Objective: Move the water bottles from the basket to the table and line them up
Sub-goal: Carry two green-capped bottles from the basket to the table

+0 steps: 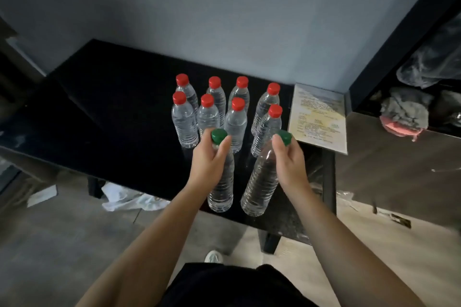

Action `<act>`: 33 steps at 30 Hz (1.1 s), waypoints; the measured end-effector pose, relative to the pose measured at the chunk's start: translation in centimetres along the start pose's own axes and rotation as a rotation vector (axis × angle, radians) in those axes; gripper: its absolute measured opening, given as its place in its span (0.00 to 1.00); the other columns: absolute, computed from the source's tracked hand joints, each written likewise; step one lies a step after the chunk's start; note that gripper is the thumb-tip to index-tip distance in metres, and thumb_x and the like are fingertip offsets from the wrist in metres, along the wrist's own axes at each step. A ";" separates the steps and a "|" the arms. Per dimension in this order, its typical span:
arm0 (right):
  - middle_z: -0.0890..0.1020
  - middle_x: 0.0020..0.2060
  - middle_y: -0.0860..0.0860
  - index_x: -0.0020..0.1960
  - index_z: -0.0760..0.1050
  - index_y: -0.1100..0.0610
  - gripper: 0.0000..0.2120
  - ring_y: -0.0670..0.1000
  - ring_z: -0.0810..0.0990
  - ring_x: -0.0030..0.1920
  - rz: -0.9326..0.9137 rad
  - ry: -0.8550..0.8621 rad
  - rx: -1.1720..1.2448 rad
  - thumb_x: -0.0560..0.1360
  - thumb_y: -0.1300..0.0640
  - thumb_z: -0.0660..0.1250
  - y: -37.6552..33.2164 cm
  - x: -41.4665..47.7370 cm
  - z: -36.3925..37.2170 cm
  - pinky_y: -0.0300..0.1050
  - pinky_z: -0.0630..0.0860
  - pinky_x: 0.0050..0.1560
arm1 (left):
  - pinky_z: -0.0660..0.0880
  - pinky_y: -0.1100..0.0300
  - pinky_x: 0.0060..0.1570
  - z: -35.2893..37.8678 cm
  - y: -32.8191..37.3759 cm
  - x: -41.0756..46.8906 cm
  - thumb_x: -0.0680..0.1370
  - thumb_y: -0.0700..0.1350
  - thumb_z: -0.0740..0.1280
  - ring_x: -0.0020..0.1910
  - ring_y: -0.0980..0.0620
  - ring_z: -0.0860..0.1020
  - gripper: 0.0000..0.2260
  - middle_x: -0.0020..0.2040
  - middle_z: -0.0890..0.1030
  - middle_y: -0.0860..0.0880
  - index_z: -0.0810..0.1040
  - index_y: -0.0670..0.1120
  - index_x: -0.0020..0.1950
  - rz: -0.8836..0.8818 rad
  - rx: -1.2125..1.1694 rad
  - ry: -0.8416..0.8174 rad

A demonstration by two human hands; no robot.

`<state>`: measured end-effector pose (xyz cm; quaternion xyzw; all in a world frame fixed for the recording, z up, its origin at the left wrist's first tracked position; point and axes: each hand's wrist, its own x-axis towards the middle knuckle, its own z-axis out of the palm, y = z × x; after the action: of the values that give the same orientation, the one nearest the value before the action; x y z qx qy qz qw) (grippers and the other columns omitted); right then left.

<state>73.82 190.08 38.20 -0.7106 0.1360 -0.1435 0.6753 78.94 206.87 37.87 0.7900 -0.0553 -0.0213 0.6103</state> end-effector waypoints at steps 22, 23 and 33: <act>0.78 0.45 0.49 0.57 0.72 0.56 0.08 0.37 0.76 0.44 0.029 0.083 -0.324 0.79 0.56 0.64 3.2 0.7 1.1 0.27 0.69 0.47 | 0.70 0.71 0.46 1.6 -3.3 3.0 0.79 0.40 0.65 0.44 0.58 0.74 0.07 0.46 0.77 0.46 0.73 0.43 0.56 0.146 -0.008 -0.249; 0.79 0.45 0.50 0.57 0.72 0.56 0.08 0.37 0.76 0.43 0.028 0.096 -0.329 0.79 0.56 0.65 3.2 0.9 1.0 0.27 0.69 0.46 | 0.70 0.69 0.45 1.9 -3.3 3.1 0.79 0.40 0.65 0.43 0.56 0.74 0.06 0.45 0.76 0.45 0.73 0.43 0.55 0.148 -0.012 -0.250; 0.78 0.50 0.51 0.59 0.72 0.54 0.12 0.43 0.77 0.50 0.047 0.116 -0.364 0.77 0.53 0.66 3.9 1.4 0.8 0.27 0.69 0.50 | 0.73 0.61 0.52 1.8 -4.5 3.1 0.78 0.48 0.66 0.50 0.57 0.76 0.08 0.49 0.76 0.53 0.71 0.54 0.55 0.149 0.056 -0.274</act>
<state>75.43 190.12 34.29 -0.8080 0.2151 -0.1414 0.5299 82.15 205.88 33.13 0.7901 -0.1971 -0.0822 0.5746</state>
